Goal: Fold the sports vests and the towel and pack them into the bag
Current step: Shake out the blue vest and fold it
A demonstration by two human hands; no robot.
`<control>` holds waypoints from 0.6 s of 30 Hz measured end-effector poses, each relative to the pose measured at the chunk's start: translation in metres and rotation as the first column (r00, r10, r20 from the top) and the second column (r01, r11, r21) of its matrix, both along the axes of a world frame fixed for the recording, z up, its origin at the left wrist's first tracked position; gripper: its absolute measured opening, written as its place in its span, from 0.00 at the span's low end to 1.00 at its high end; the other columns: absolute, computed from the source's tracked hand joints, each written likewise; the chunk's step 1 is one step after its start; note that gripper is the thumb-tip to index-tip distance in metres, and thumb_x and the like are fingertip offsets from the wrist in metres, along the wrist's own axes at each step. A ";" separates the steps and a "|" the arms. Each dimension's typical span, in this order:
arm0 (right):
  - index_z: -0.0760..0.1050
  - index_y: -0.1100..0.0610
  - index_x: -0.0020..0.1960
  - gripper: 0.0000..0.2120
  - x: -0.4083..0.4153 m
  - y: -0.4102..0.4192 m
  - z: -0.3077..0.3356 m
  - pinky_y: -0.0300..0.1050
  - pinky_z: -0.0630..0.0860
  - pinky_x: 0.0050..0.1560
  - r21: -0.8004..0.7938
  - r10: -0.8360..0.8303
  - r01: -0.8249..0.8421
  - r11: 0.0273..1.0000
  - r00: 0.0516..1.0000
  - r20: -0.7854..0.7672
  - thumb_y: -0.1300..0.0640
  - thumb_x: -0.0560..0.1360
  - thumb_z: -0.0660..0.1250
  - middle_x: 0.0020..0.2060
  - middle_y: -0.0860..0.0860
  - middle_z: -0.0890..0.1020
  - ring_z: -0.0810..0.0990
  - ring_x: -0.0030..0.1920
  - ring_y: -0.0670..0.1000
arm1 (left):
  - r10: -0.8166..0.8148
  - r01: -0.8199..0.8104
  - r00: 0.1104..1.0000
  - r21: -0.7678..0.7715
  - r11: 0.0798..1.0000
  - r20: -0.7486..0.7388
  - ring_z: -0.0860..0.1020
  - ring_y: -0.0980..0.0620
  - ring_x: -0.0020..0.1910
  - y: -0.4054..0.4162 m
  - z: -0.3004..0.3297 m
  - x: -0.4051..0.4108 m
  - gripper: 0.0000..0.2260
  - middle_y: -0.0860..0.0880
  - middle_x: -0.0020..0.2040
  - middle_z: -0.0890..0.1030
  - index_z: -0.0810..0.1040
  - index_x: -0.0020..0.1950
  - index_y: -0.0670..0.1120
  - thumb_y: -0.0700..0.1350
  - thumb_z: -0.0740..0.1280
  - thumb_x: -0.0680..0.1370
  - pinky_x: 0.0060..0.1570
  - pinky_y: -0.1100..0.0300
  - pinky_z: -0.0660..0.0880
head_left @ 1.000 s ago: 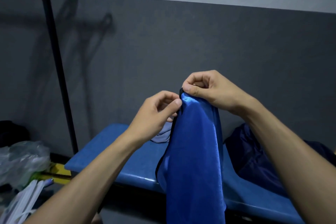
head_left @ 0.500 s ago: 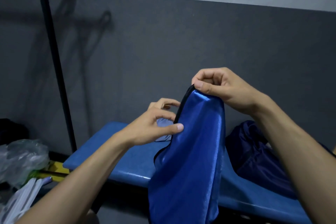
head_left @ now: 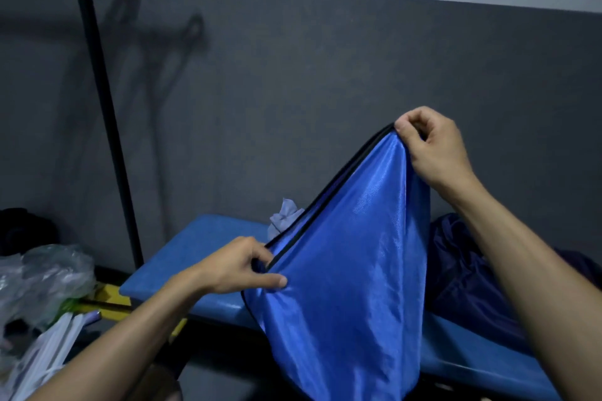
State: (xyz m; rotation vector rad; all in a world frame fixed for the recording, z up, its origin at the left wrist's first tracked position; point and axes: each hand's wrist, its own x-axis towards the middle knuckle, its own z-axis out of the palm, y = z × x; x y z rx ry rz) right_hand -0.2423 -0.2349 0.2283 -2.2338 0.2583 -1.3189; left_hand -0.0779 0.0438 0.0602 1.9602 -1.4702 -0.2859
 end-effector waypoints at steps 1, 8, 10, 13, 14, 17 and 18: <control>0.79 0.53 0.47 0.06 0.000 -0.006 -0.001 0.38 0.74 0.48 0.028 -0.015 0.014 0.999 1.000 0.021 0.54 0.82 0.66 0.40 0.42 0.81 0.79 0.42 0.41 | 0.008 -0.008 1.000 -0.003 1.000 -0.025 0.74 0.50 0.34 0.008 -0.004 0.005 0.25 0.41 0.39 0.79 0.82 0.37 0.44 0.67 0.74 0.72 0.39 0.48 0.73; 0.77 0.54 0.45 0.09 0.001 -0.033 -0.016 0.42 0.72 0.43 0.292 0.059 -0.078 0.953 0.996 0.072 0.53 0.83 0.65 0.39 0.50 0.78 0.74 0.40 0.46 | -0.062 0.046 0.966 -0.068 0.997 -0.253 0.76 0.50 0.43 0.035 -0.012 0.026 0.21 0.37 0.44 0.79 0.84 0.44 0.39 0.58 0.76 0.74 0.44 0.46 0.74; 0.77 0.54 0.45 0.09 0.000 -0.037 -0.018 0.42 0.72 0.43 0.336 0.075 -0.095 0.937 0.995 0.070 0.53 0.83 0.65 0.39 0.50 0.77 0.74 0.40 0.46 | -0.043 0.021 0.963 -0.085 0.996 -0.266 0.74 0.54 0.39 0.039 -0.009 0.029 0.20 0.46 0.37 0.79 0.83 0.41 0.43 0.61 0.75 0.74 0.41 0.54 0.71; 0.78 0.53 0.44 0.09 -0.007 -0.045 -0.019 0.33 0.71 0.39 0.362 0.124 -0.141 0.921 0.990 0.069 0.55 0.82 0.67 0.36 0.46 0.78 0.73 0.35 0.40 | 0.126 -0.169 0.974 -0.234 0.957 -0.187 0.67 0.59 0.33 0.047 0.008 0.038 0.22 0.55 0.30 0.73 0.80 0.36 0.46 0.65 0.74 0.71 0.33 0.60 0.63; 0.78 0.53 0.44 0.08 -0.012 -0.048 -0.019 0.31 0.70 0.36 0.350 0.139 -0.150 0.925 0.989 0.056 0.56 0.82 0.67 0.35 0.44 0.78 0.73 0.33 0.37 | 0.207 -0.246 0.966 -0.307 0.920 -0.152 0.67 0.60 0.32 0.050 0.019 0.044 0.20 0.56 0.30 0.73 0.80 0.36 0.47 0.63 0.75 0.72 0.32 0.60 0.62; 0.79 0.53 0.44 0.05 -0.027 -0.058 -0.019 0.27 0.69 0.33 0.328 0.200 -0.190 0.925 0.980 0.006 0.58 0.79 0.70 0.29 0.39 0.80 0.73 0.30 0.36 | 0.316 -0.365 0.931 -0.502 0.784 -0.184 0.73 0.60 0.34 0.060 0.071 0.050 0.04 0.56 0.33 0.80 0.85 0.40 0.54 0.51 0.77 0.68 0.35 0.65 0.70; 0.81 0.53 0.44 0.03 -0.033 -0.060 -0.020 0.27 0.70 0.35 0.338 0.225 -0.211 0.917 0.974 -0.002 0.56 0.76 0.72 0.30 0.40 0.81 0.75 0.31 0.36 | 0.292 -0.351 0.936 -0.552 0.756 -0.196 0.75 0.61 0.36 0.063 0.091 0.049 0.03 0.56 0.34 0.82 0.86 0.40 0.55 0.48 0.77 0.68 0.37 0.68 0.73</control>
